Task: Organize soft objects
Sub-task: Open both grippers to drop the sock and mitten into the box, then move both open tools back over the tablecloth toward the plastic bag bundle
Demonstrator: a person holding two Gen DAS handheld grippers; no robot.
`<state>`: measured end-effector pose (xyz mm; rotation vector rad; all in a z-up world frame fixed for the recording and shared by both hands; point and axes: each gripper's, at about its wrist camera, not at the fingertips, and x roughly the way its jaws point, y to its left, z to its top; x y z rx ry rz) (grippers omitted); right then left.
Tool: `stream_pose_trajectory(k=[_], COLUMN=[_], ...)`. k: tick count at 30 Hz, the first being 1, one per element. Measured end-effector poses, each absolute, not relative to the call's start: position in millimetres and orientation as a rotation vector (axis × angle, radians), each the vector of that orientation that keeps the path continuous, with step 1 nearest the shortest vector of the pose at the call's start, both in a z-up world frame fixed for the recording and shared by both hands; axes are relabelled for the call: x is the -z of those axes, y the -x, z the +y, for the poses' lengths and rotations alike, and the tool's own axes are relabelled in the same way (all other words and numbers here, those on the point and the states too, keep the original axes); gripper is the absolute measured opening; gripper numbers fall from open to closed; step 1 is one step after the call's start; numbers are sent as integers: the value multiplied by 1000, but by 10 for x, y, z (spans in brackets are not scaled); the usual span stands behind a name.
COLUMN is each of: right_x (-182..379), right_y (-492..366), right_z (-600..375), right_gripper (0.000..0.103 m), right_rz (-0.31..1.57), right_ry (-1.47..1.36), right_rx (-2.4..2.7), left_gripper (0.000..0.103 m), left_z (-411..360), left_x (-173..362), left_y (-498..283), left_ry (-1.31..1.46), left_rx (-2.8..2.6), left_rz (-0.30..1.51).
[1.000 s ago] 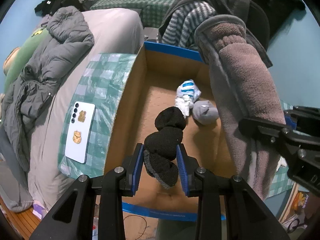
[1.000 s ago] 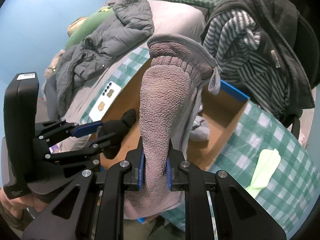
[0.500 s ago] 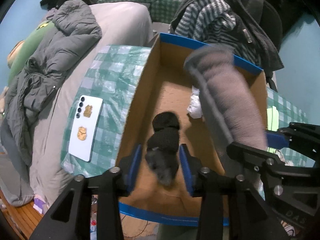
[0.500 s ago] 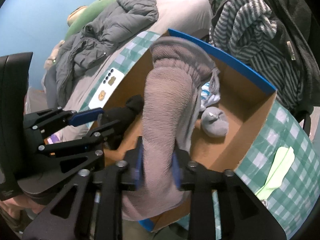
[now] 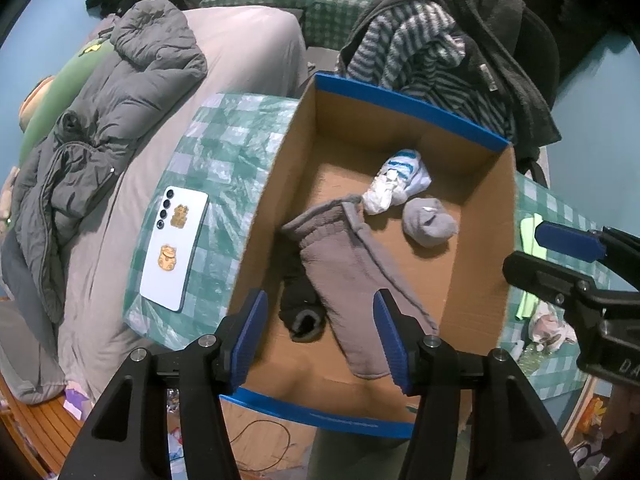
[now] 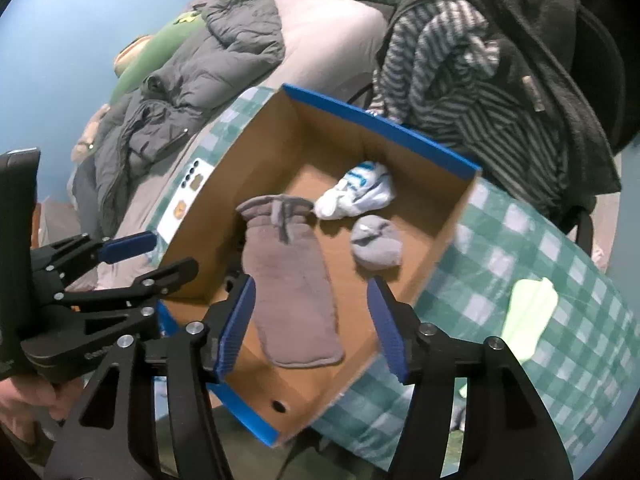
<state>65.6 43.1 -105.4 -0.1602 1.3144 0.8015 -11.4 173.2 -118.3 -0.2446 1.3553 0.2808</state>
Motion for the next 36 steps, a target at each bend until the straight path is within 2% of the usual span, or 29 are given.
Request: stream_pose_trajectory(k=[19,30,36], right_x=[771,820,922], right_y=[-641,-680,-689], right_z=[-408,-1011,-1318], right_gripper=[62,64,64], right_rz=[1262,1285,1305], right_ry=[170,152,150], right_rx=[-745,-673,-650], left_gripper=[57,57,61], left_z=[1019,505,175], left_x=[887,882,942], left_y=[-31,-113,-166], left_ry=[155,90,40], left_rx=[-164,-84,-30], left_rz=[1322,1335,1347])
